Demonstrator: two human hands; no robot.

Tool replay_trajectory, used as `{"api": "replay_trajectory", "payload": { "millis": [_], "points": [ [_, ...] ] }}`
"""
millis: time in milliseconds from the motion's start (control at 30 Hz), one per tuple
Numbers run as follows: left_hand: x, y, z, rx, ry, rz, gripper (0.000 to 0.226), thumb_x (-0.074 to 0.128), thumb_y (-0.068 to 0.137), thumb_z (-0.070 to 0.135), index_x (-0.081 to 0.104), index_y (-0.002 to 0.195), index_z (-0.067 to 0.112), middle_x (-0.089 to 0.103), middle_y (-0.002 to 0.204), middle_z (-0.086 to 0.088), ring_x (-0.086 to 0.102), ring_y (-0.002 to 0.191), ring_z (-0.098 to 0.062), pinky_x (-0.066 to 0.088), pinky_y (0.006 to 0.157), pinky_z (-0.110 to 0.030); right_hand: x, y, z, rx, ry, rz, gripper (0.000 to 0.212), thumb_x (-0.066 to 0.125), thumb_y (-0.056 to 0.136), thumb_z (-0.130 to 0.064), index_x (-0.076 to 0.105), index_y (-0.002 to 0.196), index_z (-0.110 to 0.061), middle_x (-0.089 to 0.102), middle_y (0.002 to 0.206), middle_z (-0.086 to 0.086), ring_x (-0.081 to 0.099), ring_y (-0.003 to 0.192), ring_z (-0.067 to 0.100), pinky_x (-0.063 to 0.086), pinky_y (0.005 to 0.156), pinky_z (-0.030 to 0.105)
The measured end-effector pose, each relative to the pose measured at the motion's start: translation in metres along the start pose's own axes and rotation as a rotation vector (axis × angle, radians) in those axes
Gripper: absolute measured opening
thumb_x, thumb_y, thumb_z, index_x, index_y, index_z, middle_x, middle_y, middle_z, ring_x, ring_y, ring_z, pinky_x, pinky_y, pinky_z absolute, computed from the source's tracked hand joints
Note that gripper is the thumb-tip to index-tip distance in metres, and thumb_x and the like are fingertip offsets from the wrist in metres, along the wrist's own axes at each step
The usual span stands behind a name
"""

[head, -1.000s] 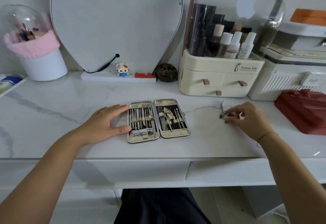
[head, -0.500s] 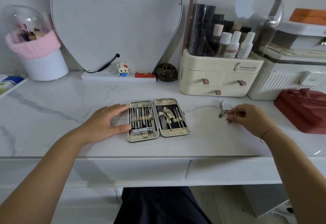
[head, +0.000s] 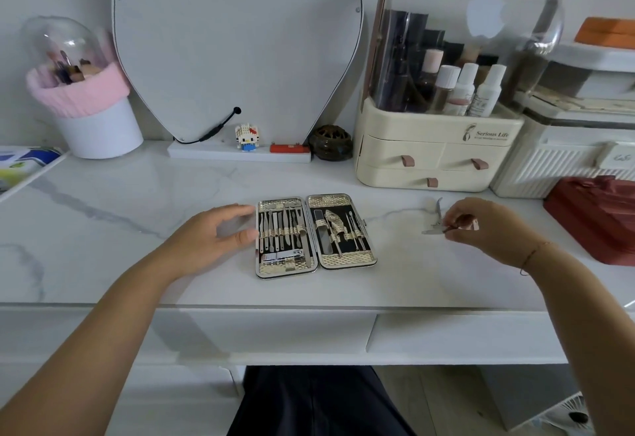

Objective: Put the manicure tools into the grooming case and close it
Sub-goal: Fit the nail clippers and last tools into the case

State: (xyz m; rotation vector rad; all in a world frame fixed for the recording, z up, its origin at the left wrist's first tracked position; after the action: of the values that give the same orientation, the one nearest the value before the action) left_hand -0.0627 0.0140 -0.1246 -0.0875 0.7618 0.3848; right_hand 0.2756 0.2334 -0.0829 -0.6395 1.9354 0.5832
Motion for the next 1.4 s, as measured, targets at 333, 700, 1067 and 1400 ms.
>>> {"api": "replay_trajectory", "payload": {
  "millis": [333,700,1067,1400],
  "points": [
    [0.038,-0.026,0.118,0.226,-0.207,0.02,0.009,0.065,0.082,0.037,0.071,0.088,0.033,0.07,0.078,0.02,0.06,0.073,0.007,0.046,0.069,-0.012,0.041,-0.012,-0.151,-0.143,0.81,-0.055,0.011,0.071,0.079,-0.008,0.069,0.077,-0.019,0.069,0.074,0.003,0.06,0.071,0.013,0.051,0.072,0.025],
    [0.018,-0.034,0.086,0.049,-0.567,0.183,0.017,0.06,0.089,0.013,0.073,0.08,0.008,0.067,0.064,-0.006,0.062,0.062,-0.015,0.051,0.063,-0.023,0.069,-0.01,-0.193,-0.19,1.093,-0.115,0.011,0.064,0.083,-0.001,0.066,0.084,-0.012,0.064,0.08,0.023,0.059,0.075,0.022,0.047,0.069,0.028],
    [0.017,-0.036,0.072,-0.078,-0.725,0.213,0.02,0.058,0.089,0.01,0.075,0.079,0.007,0.065,0.06,-0.006,0.058,0.056,-0.015,0.045,0.062,-0.026,0.089,-0.009,-0.203,-0.102,1.349,-0.236,0.011,0.065,0.077,-0.02,0.072,0.072,-0.026,0.07,0.075,-0.009,0.051,0.075,0.009,0.034,0.068,0.024],
    [0.024,-0.037,0.069,-0.135,-0.923,0.196,0.022,0.056,0.089,0.012,0.073,0.08,0.003,0.066,0.062,-0.006,0.058,0.057,-0.013,0.045,0.058,-0.021,0.091,-0.004,-0.195,-0.111,1.625,-0.19,0.02,0.068,0.07,-0.018,0.063,0.087,-0.01,0.064,0.068,-0.004,0.058,0.067,0.007,0.047,0.07,0.016]
  ]
}}
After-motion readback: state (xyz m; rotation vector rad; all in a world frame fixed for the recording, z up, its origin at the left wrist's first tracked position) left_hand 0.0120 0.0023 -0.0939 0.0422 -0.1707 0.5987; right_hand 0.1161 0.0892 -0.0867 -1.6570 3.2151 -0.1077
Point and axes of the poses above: each hand's wrist, its own y-axis towards the middle knuckle, its own x-axis out of the palm, z = x × y, the point moved 7 cm from there along y, towards the middle knuckle
